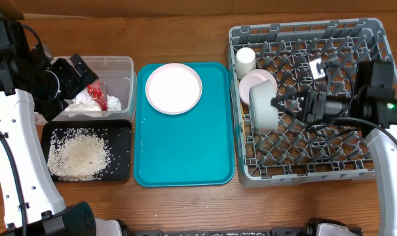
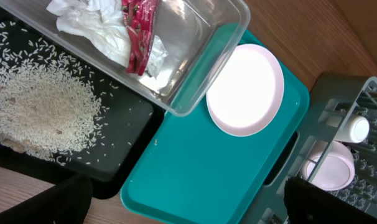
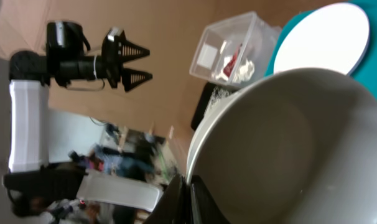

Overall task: Sort waste into correct bins and load items into the dishwasher
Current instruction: 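Lift the white bowl and carry it right into the rack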

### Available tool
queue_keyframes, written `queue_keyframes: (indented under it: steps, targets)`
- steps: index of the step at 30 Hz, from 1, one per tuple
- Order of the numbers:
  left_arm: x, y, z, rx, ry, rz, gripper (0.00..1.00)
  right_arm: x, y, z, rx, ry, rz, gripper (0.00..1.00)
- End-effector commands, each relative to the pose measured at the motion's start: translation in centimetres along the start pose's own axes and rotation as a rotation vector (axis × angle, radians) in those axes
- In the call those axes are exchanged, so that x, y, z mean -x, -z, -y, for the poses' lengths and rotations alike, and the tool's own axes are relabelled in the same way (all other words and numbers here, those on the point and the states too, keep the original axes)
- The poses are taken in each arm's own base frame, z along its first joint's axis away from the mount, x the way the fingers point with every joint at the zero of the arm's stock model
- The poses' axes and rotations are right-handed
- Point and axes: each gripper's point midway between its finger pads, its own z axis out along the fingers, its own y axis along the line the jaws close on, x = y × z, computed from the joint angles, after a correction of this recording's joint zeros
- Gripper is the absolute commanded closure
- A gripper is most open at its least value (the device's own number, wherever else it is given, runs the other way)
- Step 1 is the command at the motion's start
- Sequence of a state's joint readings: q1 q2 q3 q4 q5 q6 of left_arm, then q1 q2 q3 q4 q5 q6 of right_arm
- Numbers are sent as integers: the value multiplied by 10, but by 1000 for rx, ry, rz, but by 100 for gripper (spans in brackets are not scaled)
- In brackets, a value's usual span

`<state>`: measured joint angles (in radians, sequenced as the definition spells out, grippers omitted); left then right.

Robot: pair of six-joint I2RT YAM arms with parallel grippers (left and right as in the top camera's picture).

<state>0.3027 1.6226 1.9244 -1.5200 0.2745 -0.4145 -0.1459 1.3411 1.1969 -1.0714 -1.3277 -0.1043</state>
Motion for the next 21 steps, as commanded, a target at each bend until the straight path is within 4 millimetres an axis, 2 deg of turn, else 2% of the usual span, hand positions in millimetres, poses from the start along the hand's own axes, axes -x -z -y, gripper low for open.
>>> queue_keyframes:
  steps: [1, 5, 10, 13, 21]
  targets:
    - [2, 3, 3, -12, -24, 12, 0, -11, 1, 3, 143, 17, 25, 96]
    - [2, 3, 3, -12, -24, 12, 0, -18, -4, 28, 162, 14, 30, 96]
    - [2, 3, 3, -12, -24, 12, 0, -19, -10, 59, 163, -71, 18, 96]
    - [2, 3, 3, -12, -24, 12, 0, -19, -16, 88, 164, -145, 8, 96]
    - [2, 3, 3, -12, -24, 12, 0, -21, -16, 115, 139, -221, 13, 96]
